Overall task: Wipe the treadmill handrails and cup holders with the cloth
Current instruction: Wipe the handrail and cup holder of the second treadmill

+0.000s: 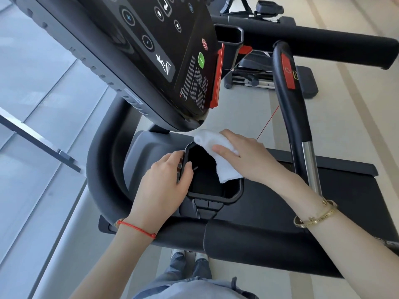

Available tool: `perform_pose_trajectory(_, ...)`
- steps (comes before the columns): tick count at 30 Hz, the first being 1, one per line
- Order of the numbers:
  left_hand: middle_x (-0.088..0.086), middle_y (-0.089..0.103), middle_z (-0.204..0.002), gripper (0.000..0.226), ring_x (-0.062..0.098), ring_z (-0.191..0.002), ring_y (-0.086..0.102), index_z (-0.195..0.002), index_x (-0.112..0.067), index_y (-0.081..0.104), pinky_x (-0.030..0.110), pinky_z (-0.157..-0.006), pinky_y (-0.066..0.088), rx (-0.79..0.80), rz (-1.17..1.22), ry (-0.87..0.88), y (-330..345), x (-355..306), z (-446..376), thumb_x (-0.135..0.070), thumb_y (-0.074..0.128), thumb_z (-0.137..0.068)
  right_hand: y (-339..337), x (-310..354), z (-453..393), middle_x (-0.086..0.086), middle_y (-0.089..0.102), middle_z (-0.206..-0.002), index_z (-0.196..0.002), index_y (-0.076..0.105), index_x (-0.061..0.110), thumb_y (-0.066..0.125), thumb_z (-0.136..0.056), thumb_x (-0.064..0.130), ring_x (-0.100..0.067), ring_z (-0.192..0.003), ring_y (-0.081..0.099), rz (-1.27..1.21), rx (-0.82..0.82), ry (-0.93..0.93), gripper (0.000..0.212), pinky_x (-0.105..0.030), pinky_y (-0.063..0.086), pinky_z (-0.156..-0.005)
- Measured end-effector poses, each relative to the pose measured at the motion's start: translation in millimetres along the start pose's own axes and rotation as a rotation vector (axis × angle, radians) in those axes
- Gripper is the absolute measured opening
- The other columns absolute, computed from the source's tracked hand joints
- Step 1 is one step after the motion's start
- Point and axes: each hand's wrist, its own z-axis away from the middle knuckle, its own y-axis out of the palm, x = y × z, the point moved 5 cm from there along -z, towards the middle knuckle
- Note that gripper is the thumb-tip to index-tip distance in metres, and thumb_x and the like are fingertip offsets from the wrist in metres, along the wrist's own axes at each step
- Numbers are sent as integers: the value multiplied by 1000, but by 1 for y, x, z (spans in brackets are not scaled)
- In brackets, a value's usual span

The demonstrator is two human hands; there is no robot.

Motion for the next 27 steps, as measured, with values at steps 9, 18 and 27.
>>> perform_pose_trajectory(9,-3,64,-90,30,22,-83,62,-114,-19,61,45,-75,53,10,12,9,1,1,-1,-37,47,-95,1,4,4,7,48,-69,-93,43,21,37,-98,56,-11,-66,49,-60,-70,106,36,-28,30,-54)
perform_pose_trajectory(18,-4,63,-88,29,20,-79,63,-113,-18,61,44,-74,54,2,7,20,2,1,-2,-36,47,-96,8,-8,22,-2,49,-80,-103,35,17,41,-100,48,-16,-65,50,-258,-12,363,32,-30,33,-51)
perform_pose_trajectory(27,-1,64,-87,28,22,-81,64,-110,-18,62,46,-73,54,10,-1,29,3,1,-3,-37,45,-97,24,2,66,-1,54,-86,-108,29,15,41,-100,47,-17,-73,58,-379,-51,482,35,-27,42,-53)
